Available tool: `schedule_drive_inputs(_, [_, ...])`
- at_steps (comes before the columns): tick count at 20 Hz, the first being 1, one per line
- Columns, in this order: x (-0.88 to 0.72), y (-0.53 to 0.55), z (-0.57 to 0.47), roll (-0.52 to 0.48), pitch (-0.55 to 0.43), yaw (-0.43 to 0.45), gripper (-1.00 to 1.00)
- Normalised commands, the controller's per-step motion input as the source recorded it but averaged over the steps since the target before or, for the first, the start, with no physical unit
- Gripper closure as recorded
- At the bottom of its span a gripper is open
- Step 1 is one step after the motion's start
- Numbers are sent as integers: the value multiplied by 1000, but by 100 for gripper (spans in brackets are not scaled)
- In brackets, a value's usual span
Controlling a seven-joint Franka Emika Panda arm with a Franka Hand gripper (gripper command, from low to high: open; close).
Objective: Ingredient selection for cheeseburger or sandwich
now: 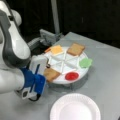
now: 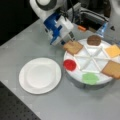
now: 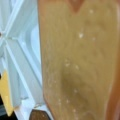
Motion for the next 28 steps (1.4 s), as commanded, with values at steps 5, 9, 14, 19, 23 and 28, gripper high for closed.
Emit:
schedule_drive_inputs(5, [178,-156,-191,300,-55,85,100])
schedule_drive_inputs(9, [190,-168,-156,296,-65,85,100])
schedule_drive_inputs(14, [189,-194,-116,277,-66,82,100])
schedule_drive_inputs(19, [179,-207,-95,267,-61,91,100])
schedule_drive_inputs(23, [177,-218,-89,259,-56,96,100])
schedule_drive_inputs(28, [181,-283,-146,203,-33,80,100])
